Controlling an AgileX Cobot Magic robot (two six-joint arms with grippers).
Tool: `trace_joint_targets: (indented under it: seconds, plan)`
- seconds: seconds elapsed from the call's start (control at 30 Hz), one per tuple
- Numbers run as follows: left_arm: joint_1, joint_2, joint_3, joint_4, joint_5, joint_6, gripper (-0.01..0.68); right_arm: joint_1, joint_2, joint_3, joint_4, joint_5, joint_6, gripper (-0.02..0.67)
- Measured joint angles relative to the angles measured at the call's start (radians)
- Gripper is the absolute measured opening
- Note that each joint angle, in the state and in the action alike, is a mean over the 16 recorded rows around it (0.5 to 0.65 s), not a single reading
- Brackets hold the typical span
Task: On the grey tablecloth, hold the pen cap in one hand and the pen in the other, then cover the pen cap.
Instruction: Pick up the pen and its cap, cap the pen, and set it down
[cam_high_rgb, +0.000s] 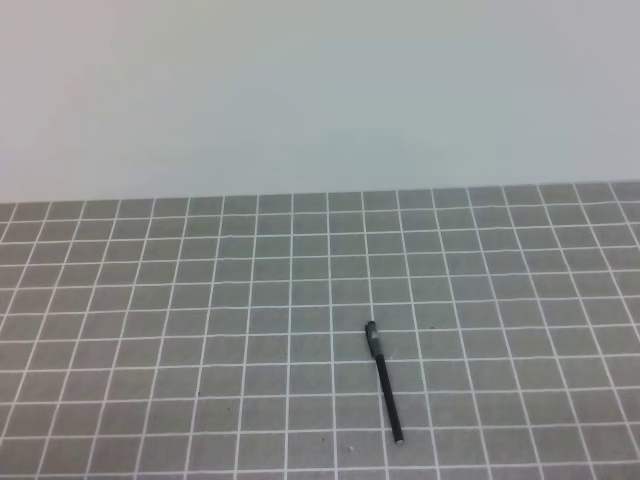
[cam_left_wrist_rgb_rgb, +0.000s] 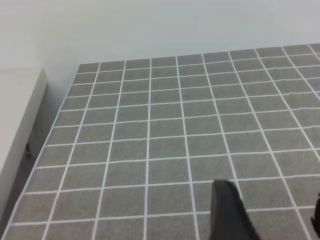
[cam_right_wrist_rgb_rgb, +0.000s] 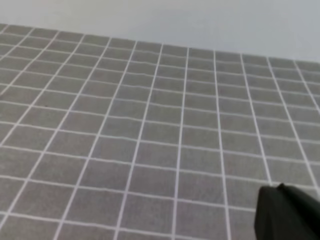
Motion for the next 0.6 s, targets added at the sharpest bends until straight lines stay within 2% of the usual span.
trace_joint_targets:
  seconds: [0.6]
  plan:
    - [0.0,0.004,0.0,0.0,0.0,0.0,0.34,-0.043,-0.007,-0.001,-0.001,0.075,0.032,-0.004]
